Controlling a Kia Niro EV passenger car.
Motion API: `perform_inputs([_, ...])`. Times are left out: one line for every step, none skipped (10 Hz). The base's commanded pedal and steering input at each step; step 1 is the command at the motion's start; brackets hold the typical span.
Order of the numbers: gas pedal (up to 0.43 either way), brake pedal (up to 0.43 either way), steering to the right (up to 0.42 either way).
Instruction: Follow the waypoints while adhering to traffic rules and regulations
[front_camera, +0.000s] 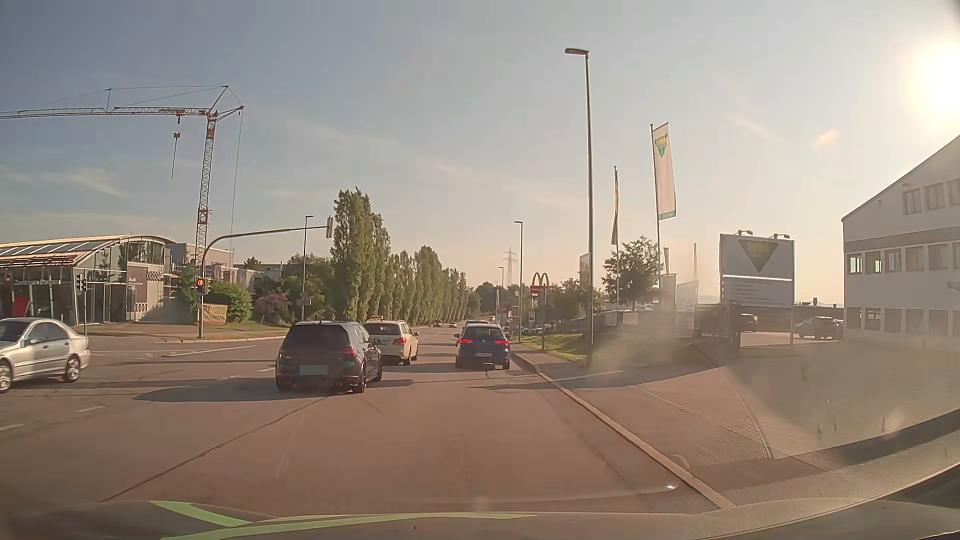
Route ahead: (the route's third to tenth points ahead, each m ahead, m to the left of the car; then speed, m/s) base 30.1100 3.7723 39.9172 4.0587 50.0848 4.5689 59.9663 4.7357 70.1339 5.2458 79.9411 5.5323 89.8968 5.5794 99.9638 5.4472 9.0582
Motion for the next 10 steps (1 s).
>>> perform_inputs([0.228,0.0,0.001])
perform_inputs([0.228,0.0,0.001])
perform_inputs([0.228,0.0,0.001])
perform_inputs([0.228,0.0,0.0])
perform_inputs([0.22,0.0,0.0])
perform_inputs([0.22,0.0,0.0])
perform_inputs([0.22,0.0,-0.001])
perform_inputs([0.209,0.0,-0.002])
perform_inputs([0.209,0.0,-0.004])
perform_inputs([0.189,0.0,-0.004])
